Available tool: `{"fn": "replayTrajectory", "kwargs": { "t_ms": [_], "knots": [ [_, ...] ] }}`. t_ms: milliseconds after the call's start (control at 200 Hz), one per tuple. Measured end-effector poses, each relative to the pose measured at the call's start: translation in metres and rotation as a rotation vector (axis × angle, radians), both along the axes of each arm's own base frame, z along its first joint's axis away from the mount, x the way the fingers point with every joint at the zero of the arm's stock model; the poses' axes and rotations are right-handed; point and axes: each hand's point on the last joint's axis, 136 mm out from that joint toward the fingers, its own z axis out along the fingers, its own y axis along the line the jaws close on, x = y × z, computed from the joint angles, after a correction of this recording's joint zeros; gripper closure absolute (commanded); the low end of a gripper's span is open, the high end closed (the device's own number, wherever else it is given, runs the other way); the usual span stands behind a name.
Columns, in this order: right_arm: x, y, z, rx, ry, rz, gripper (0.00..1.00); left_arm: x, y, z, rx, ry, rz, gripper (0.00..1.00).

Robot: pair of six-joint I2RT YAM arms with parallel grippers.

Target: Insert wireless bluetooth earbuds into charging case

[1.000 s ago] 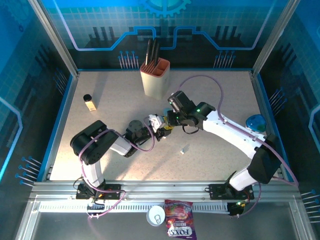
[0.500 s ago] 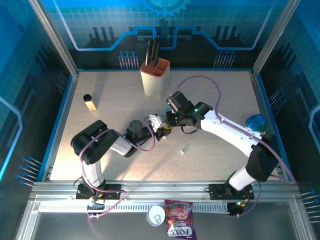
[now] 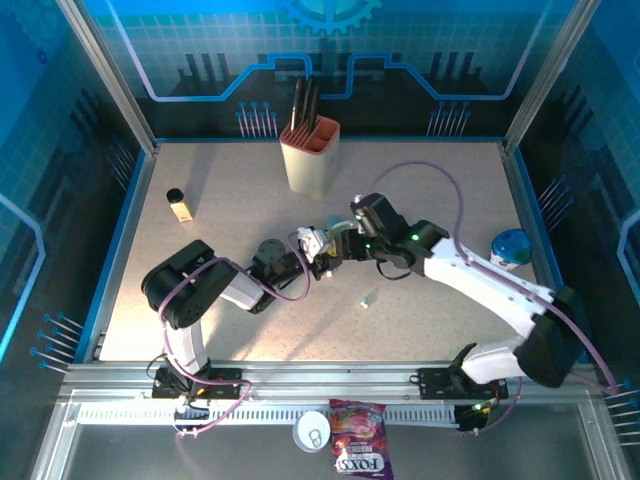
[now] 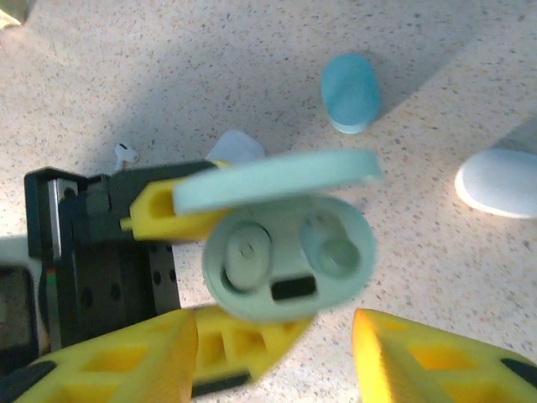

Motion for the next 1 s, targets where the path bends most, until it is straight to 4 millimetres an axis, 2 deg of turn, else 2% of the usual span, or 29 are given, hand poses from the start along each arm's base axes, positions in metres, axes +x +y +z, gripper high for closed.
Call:
{"fn": "replayTrajectory", "kwargs": {
  "t_ms": [105,200,365,580,735,875,1001],
  "knots": [
    [-0.008,-0.021,0.006,0.032,-0.032,-0.035,0.43,0.005,0.008,-0.002,-0.002,0.013,0.021,0.70],
    [-0.016,-0.034,-0.001,0.038,-0.025,-0.065,0.42,0.008,0.019,-0.007,-0.001,0.035,0.045,0.70],
    [-0.032,-0.047,-0.038,-0.013,0.077,-0.105,0.44,0.012,0.036,-0.003,-0.007,0.034,0.084,0.69],
    [-0.063,-0.047,-0.106,-0.150,0.260,-0.117,0.49,0.015,0.056,0.003,-0.012,0.026,0.129,0.69],
    [-0.079,-0.049,-0.143,-0.287,0.342,-0.132,0.54,0.012,0.062,0.002,-0.010,0.029,0.138,0.69],
    [-0.089,-0.051,-0.165,-0.412,0.370,-0.130,0.56,0.013,0.065,0.002,-0.010,0.029,0.146,0.69],
    [-0.087,-0.043,-0.167,-0.459,0.357,-0.123,0.57,0.013,0.066,0.001,-0.012,0.035,0.148,0.69]
  ]
}}
